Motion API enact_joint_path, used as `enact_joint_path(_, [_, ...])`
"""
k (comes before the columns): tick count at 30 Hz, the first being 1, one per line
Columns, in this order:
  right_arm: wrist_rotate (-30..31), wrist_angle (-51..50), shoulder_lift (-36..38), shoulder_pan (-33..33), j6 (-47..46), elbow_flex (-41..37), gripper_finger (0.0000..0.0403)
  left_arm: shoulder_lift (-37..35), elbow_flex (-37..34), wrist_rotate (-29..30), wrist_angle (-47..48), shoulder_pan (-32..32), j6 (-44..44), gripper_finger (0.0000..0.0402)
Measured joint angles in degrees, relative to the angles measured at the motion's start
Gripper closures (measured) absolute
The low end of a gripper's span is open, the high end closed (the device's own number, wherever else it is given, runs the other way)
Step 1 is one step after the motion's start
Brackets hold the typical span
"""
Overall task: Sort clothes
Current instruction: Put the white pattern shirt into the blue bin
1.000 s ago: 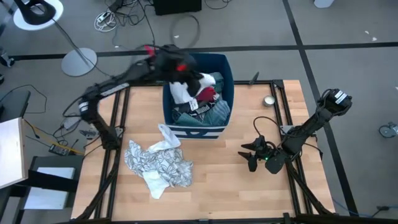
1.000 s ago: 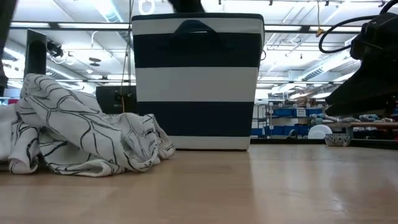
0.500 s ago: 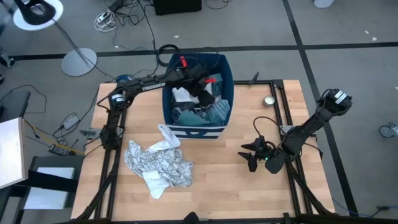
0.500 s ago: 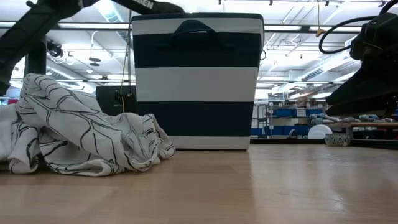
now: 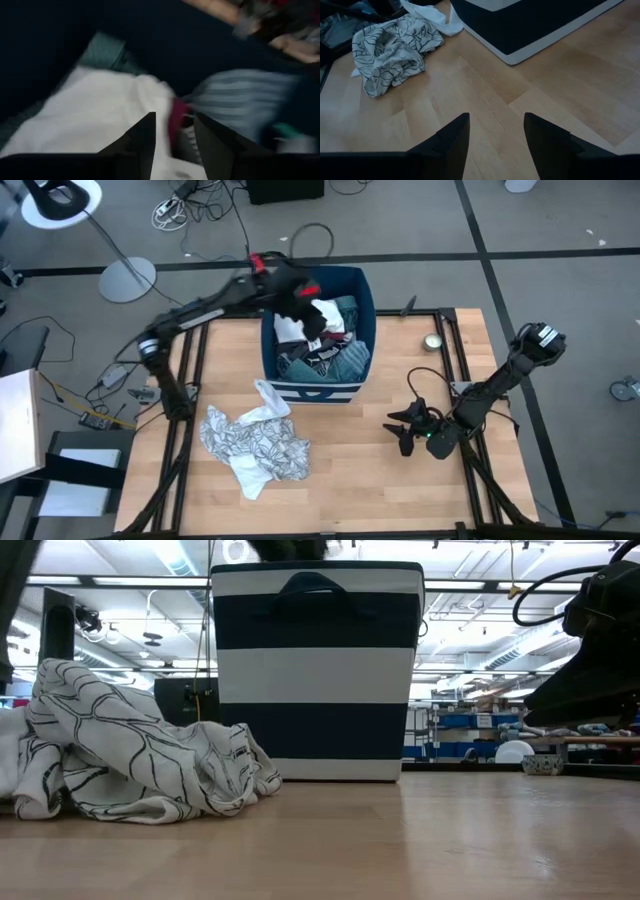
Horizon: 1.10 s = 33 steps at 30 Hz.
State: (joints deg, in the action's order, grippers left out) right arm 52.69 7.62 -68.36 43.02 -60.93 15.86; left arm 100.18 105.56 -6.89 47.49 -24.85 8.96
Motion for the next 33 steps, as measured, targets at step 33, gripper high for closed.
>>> enact_joint_path(33, [0.5,1.7,0.0,0.0,-0.5,0.0,0.0220,-34.3,-56.5,38.2,-12.7,62.9,45.2,0.0264])
